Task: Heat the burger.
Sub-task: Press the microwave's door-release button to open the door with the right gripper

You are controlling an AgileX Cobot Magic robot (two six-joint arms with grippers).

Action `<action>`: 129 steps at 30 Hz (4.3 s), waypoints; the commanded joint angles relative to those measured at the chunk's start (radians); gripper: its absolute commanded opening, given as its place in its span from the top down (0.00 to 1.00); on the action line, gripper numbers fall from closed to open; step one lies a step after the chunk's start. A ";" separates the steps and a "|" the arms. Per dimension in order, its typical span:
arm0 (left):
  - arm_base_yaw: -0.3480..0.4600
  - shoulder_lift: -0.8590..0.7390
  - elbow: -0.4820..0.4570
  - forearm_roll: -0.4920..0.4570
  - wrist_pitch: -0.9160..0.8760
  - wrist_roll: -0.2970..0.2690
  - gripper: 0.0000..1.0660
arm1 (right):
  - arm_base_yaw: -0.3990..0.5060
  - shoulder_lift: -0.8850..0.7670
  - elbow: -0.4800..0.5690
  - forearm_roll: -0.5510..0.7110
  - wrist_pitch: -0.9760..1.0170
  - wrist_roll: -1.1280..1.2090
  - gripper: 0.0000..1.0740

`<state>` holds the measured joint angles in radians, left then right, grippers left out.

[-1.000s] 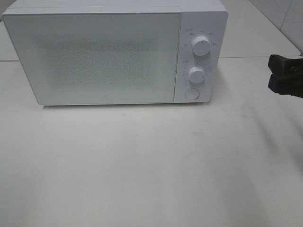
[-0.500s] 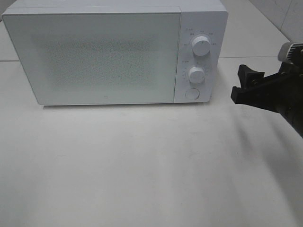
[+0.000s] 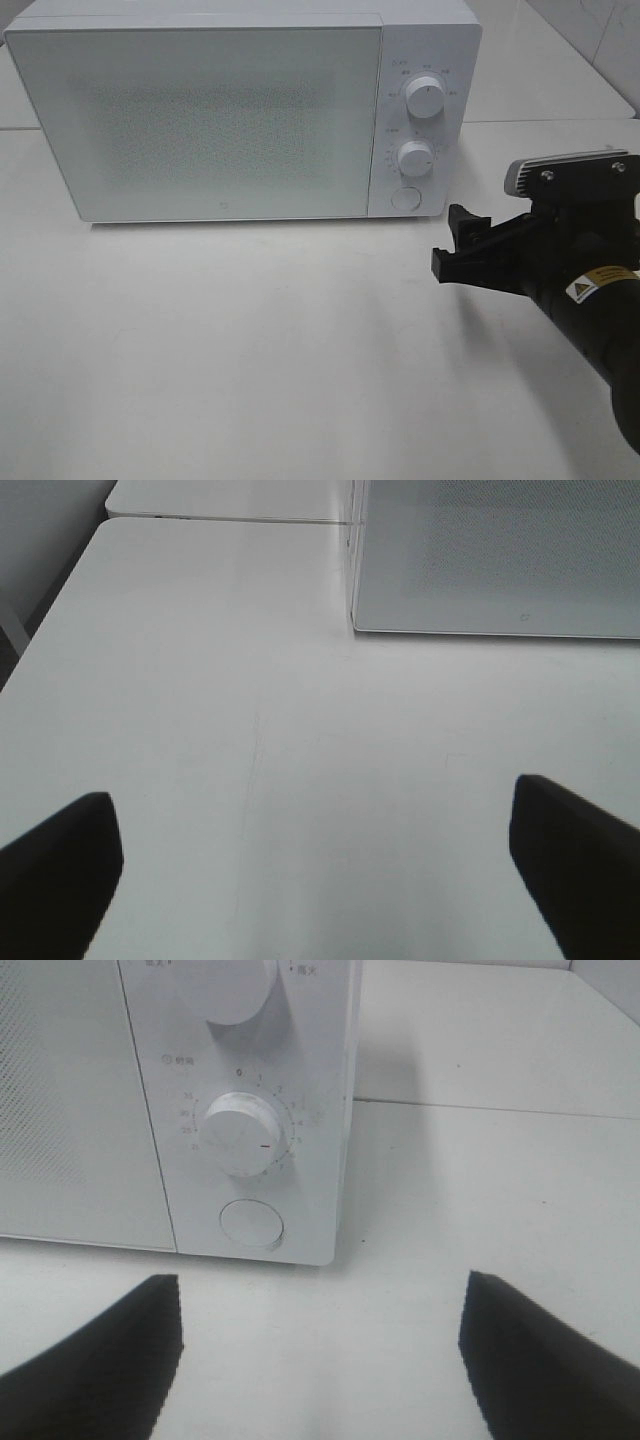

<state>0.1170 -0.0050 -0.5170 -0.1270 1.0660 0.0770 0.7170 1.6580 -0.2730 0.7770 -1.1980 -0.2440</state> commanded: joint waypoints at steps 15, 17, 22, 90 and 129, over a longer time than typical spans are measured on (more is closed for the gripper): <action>0.003 -0.020 0.001 -0.005 0.003 -0.005 0.08 | 0.104 0.153 -0.167 0.104 -0.192 -0.055 0.29; 0.003 -0.020 0.001 -0.005 0.003 -0.005 0.08 | 0.104 0.157 -0.182 0.104 -0.192 -0.055 0.29; 0.003 -0.019 0.001 -0.005 0.003 -0.005 0.08 | 0.104 0.157 -0.186 0.104 -0.187 -0.055 0.29; 0.003 -0.019 0.001 -0.005 0.003 -0.005 0.08 | 0.090 0.205 -0.219 0.148 0.079 1.553 1.00; 0.003 -0.019 0.001 -0.005 0.003 -0.005 0.08 | -0.099 0.428 -0.547 0.071 0.273 1.495 1.00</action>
<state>0.1170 -0.0050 -0.5170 -0.1270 1.0660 0.0770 0.6250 2.0860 -0.8090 0.8530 -0.9300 1.2730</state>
